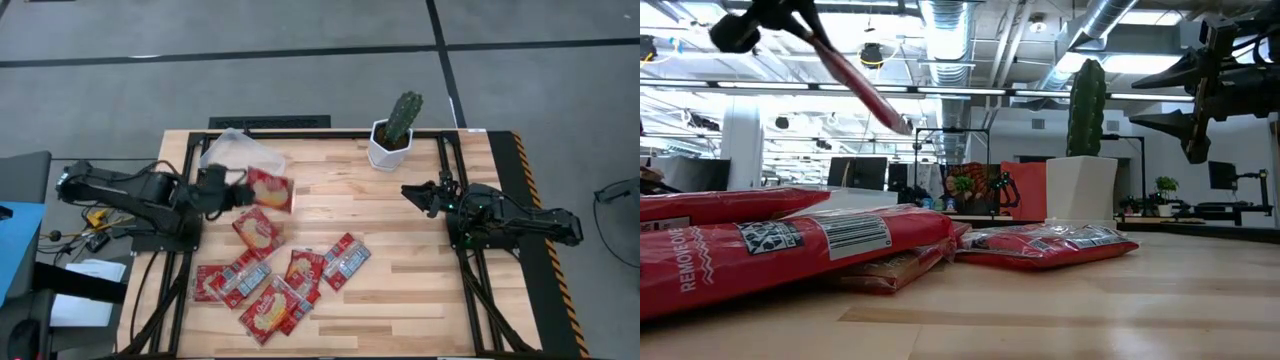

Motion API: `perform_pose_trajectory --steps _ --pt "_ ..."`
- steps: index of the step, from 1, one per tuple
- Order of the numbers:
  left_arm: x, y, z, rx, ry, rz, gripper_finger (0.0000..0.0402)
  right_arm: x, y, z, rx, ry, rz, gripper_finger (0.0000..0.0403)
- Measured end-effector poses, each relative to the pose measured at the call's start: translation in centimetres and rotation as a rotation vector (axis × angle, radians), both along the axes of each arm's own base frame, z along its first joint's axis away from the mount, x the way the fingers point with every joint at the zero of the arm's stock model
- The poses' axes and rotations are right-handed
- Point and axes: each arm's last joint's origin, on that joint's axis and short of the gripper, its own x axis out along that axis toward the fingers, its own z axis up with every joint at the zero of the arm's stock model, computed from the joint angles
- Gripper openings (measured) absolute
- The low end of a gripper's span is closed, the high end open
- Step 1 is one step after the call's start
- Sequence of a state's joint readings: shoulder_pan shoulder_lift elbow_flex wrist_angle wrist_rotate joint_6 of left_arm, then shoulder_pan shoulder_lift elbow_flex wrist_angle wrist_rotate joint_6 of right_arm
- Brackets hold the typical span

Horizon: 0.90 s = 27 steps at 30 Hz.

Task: Sort popcorn bags into baskets
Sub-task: Put the red popcorn bag into the transparent bin

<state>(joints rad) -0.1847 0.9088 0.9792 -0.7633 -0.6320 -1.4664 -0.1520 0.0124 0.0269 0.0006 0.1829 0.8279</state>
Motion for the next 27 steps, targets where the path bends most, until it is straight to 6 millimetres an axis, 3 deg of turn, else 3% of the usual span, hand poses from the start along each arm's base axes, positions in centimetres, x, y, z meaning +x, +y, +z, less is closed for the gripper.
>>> perform_pose_trajectory --steps 4,13,27 --pt "-0.8 1.7 0.4 0.056 0.022 0.222 0.0000 0.0 0.0 0.0 0.000 0.000 -0.001 0.0260" --pt "-3.6 4.7 -1.5 0.085 0.104 0.660 0.0000 0.0 0.0 0.0 -0.019 0.007 -0.002 0.0260" --pt "-3.7 8.0 -8.4 -0.019 -0.001 0.946 0.0000 -0.1 -0.3 0.0 -0.024 0.010 -0.037 0.0260"
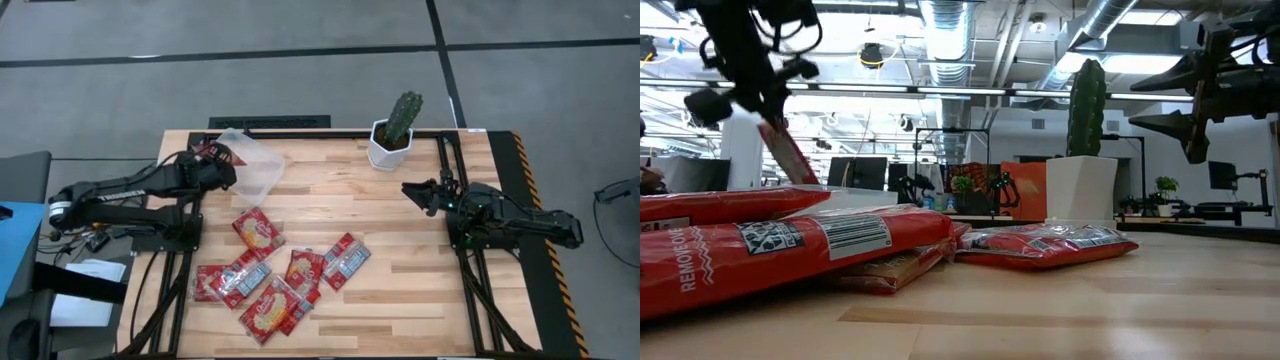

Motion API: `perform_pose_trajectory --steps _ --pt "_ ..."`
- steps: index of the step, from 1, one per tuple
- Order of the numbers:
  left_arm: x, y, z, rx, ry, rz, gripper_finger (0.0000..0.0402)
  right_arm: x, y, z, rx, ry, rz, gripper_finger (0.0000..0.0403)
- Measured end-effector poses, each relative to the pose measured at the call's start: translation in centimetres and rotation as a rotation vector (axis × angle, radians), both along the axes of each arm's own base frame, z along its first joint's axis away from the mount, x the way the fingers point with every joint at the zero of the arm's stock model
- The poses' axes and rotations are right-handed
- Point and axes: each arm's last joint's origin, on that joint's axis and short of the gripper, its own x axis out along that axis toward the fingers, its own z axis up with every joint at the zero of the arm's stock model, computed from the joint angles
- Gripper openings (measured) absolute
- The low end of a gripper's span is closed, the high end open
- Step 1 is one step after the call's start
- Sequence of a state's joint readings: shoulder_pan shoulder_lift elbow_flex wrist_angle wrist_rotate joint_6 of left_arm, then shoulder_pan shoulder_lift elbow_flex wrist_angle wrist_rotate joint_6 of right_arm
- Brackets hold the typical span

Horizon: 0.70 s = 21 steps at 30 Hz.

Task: Sort popcorn bags into baskets
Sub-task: Put the red popcorn bag into the transparent bin

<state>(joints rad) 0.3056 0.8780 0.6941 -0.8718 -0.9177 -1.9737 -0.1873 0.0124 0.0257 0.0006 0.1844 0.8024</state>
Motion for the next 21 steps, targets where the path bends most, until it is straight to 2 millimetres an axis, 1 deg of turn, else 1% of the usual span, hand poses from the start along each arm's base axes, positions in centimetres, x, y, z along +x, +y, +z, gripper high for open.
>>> perform_pose_trajectory --steps 6,10,12,16,18,21 --pt "-0.4 1.0 -3.0 -0.039 -0.019 0.050 0.0000 0.0 -0.1 0.0 -0.002 0.001 -0.006 0.0260" --pt "-0.3 1.7 -4.1 -0.059 -0.084 0.056 0.0001 0.0 -0.1 0.0 -0.001 0.001 -0.006 0.0260" --pt "-0.2 2.0 -4.4 -0.054 -0.086 0.034 0.0008 0.0 -0.1 0.0 -0.001 0.001 -0.006 0.0260" --pt "-0.2 2.7 -4.1 0.004 -0.021 0.007 0.0048 0.0 -0.1 0.0 -0.001 0.001 -0.006 0.0260" --pt "-0.4 3.0 -4.0 0.022 0.038 0.008 0.0077 0.0 -0.1 0.0 -0.001 0.001 -0.006 0.0260" --pt "-0.8 3.5 -4.0 0.014 0.068 0.011 0.0127 0.0 -0.1 0.0 -0.001 0.001 -0.006 0.0260"
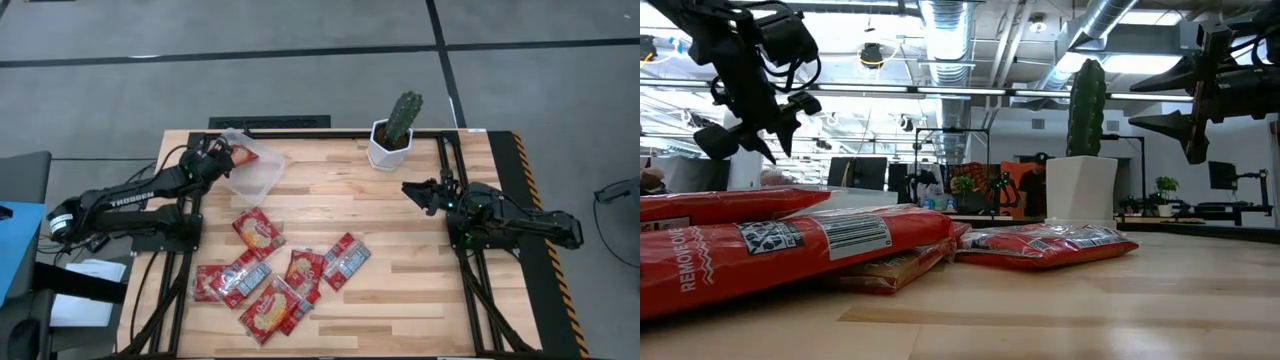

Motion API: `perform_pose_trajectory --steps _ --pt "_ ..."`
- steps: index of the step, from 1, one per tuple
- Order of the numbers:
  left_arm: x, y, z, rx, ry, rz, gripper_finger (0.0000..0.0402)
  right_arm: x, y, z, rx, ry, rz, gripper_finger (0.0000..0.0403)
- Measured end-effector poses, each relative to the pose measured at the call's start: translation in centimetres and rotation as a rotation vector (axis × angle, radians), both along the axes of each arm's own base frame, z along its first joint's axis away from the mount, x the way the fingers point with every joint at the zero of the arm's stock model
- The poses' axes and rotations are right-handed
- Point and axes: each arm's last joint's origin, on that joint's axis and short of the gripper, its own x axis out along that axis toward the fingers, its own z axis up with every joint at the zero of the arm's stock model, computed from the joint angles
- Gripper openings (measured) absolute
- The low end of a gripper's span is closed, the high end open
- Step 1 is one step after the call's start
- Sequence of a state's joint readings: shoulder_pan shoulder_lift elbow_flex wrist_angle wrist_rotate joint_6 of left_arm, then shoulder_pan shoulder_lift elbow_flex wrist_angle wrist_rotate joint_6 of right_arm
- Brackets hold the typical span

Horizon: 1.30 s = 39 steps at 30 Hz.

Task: Sort popcorn bags into baskets
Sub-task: Put the red popcorn bag into the transparent bin

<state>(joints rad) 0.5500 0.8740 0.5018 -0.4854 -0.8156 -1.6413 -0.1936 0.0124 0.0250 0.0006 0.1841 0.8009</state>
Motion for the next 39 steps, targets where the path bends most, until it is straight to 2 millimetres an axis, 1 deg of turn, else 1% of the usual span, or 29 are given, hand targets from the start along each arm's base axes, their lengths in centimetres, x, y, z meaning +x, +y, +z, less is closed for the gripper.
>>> perform_pose_trajectory --steps 3,7,9,10,13,16,19,22,24,26,29,31,35,37,39 --pt "-0.1 0.3 -0.1 -0.034 0.013 -0.034 0.0177 0.0 0.0 0.0 0.000 0.000 0.000 0.0260" --pt "0.0 0.8 0.2 -0.056 0.031 -0.142 0.0233 0.0 0.0 0.0 0.000 0.000 0.000 0.0260" --pt "0.4 1.1 0.8 -0.033 0.007 -0.254 0.0253 0.0 0.0 0.0 0.000 0.000 0.000 0.0260" --pt "0.7 1.2 1.2 -0.004 0.006 -0.344 0.0260 0.0 0.0 0.0 0.000 0.000 0.000 0.0260" --pt "1.6 1.1 2.4 0.060 -0.022 -0.668 0.0271 0.0 0.0 0.0 0.001 0.000 0.000 0.0260" --pt "2.1 0.2 3.3 -0.002 -0.065 -0.927 0.0270 0.0 0.0 0.0 0.001 -0.001 0.000 0.0260" --pt "2.5 -1.5 3.1 -0.151 -0.047 -1.123 0.0266 0.0 0.0 0.0 0.001 0.000 0.001 0.0260" --pt "3.1 -3.6 3.0 -0.245 -0.040 -1.230 0.0266 0.0 0.0 0.0 0.001 0.000 0.001 0.0260" --pt "3.3 -5.1 2.7 -0.321 -0.045 -1.243 0.0266 0.0 0.0 0.0 0.001 -0.001 0.001 0.0260" --pt "3.4 -6.6 2.4 -0.402 -0.051 -1.221 0.0267 0.0 0.0 0.0 0.001 -0.001 0.001 0.0260" --pt "3.1 -8.7 1.8 -0.513 -0.043 -1.108 0.0268 0.0 0.0 0.0 0.002 -0.001 0.001 0.0260" --pt "2.9 -9.9 1.7 -0.522 -0.063 -1.005 0.0268 0.0 0.0 0.0 0.002 -0.001 0.002 0.0260" --pt "2.4 -11.8 1.4 -0.476 -0.111 -0.808 0.0268 0.0 0.0 0.0 0.002 -0.001 0.004 0.0260" --pt "2.0 -12.4 1.0 -0.490 -0.090 -0.767 0.0268 0.0 0.0 0.0 0.002 -0.001 0.004 0.0260" --pt "2.0 -13.1 0.6 -0.519 -0.070 -0.769 0.0268 0.0 0.0 0.0 0.002 -0.001 0.004 0.0260"
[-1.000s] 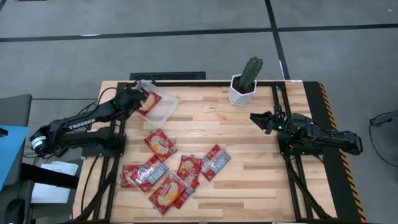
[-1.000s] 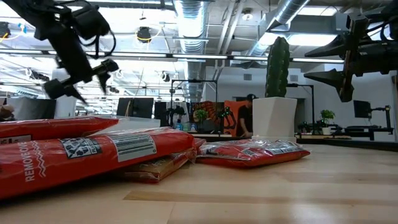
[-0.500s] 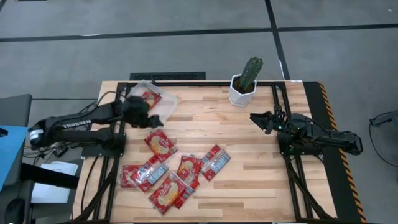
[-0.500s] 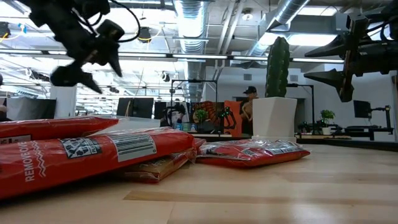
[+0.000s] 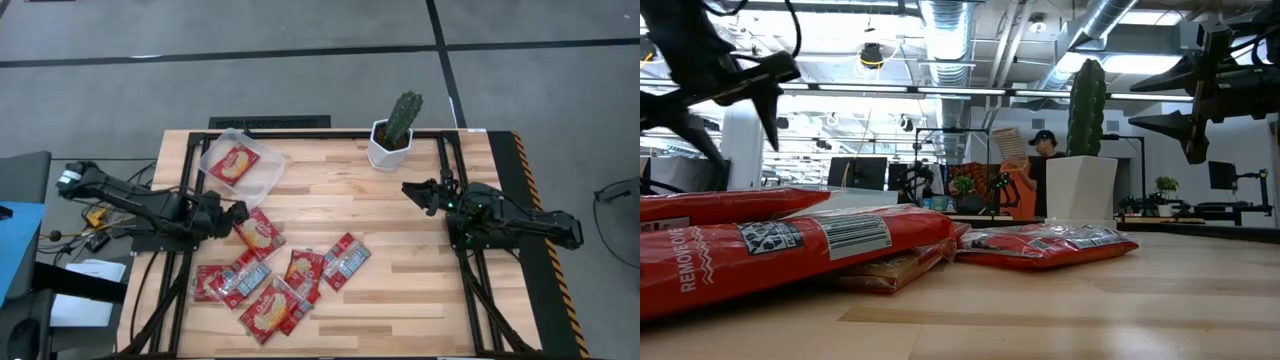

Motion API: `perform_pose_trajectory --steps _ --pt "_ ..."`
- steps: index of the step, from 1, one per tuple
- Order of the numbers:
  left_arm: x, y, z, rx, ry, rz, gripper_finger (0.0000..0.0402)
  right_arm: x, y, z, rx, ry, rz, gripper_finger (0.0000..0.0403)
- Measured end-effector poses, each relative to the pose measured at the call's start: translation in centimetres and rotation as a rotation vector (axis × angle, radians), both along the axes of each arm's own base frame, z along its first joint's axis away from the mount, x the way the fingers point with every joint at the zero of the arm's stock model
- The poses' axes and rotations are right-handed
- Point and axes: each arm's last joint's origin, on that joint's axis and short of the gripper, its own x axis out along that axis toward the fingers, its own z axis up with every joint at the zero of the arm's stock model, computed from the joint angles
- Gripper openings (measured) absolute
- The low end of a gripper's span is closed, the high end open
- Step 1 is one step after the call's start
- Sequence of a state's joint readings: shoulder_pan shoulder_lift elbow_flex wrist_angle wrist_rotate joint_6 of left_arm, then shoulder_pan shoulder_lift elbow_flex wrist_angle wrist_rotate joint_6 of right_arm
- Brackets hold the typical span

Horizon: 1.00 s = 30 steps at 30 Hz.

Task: Sort popcorn bags into baskets
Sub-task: Put the red popcorn bag into the transparent bin

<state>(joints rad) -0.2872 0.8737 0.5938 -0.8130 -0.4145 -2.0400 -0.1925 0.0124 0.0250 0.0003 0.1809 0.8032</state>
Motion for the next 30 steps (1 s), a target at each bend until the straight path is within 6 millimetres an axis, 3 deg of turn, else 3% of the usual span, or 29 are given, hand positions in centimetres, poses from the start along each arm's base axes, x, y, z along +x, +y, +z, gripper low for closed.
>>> perform_pose_trajectory --steps 21,30 --pt "3.3 -2.4 -4.3 -0.025 0.136 0.043 0.0268 0.0 0.0 0.0 0.000 -0.005 0.001 0.0260" --pt "3.6 -3.1 -5.5 -0.045 0.182 0.054 0.0268 0.0 0.0 0.0 -0.001 -0.006 0.001 0.0260"
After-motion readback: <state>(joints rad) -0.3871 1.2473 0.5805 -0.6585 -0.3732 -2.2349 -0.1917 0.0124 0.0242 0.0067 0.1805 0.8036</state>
